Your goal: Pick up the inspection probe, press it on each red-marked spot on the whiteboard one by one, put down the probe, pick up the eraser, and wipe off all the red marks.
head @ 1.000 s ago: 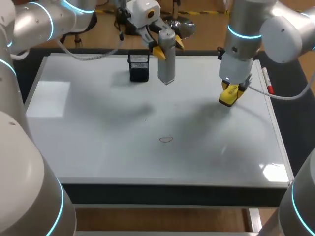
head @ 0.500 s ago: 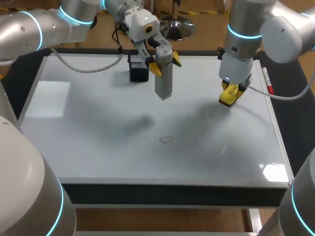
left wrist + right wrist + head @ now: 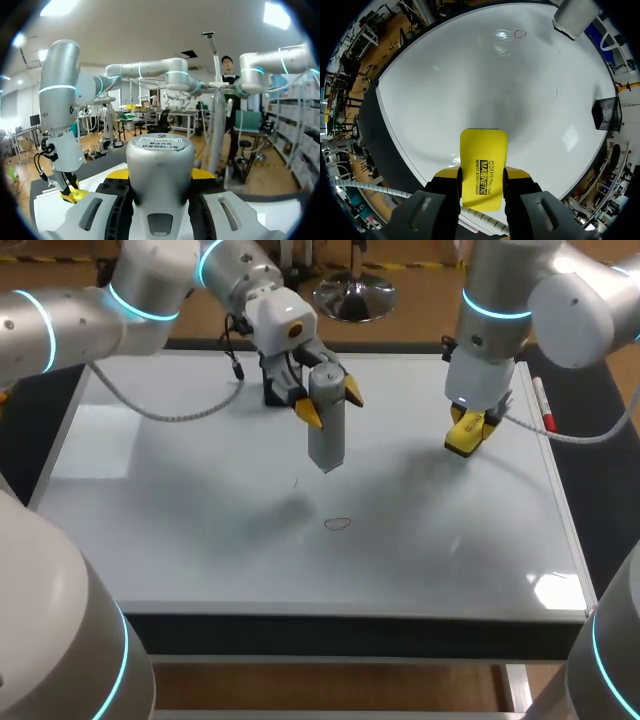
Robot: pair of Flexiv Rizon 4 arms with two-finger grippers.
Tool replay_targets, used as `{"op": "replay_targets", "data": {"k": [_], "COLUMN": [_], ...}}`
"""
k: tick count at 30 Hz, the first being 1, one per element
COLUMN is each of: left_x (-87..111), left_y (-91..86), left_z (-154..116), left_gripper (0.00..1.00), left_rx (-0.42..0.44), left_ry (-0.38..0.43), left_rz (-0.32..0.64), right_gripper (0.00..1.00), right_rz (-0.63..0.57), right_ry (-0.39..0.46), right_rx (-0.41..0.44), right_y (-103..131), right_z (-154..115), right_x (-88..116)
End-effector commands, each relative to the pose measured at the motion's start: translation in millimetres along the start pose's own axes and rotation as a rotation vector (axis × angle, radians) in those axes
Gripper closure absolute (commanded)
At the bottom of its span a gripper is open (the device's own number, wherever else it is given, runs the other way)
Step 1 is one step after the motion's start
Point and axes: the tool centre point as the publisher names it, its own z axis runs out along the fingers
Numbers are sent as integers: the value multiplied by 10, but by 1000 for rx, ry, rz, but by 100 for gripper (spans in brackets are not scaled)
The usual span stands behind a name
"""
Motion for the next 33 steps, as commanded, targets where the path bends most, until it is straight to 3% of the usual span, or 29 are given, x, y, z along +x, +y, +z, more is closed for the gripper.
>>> {"op": "replay_targets", "data": {"k": [1,24,33], "left_x": [58,179,178], "left_y": [6,355,488], "left_z": [140,548,600], "left_gripper": [100,100,100], "left_rx": [-4,27,30], "left_ry": [-234,-71,-69], "left_rz": [0,-16,-45], "right_gripper": [100,100,100], "right_rz": [-2,-2,-2], "right_ry": [2,2,2], "right_rx": [1,1,1], "right_y": [-8,-8,-8], "right_z": [-5,-5,-5], "right_x": [3,3,3]}}
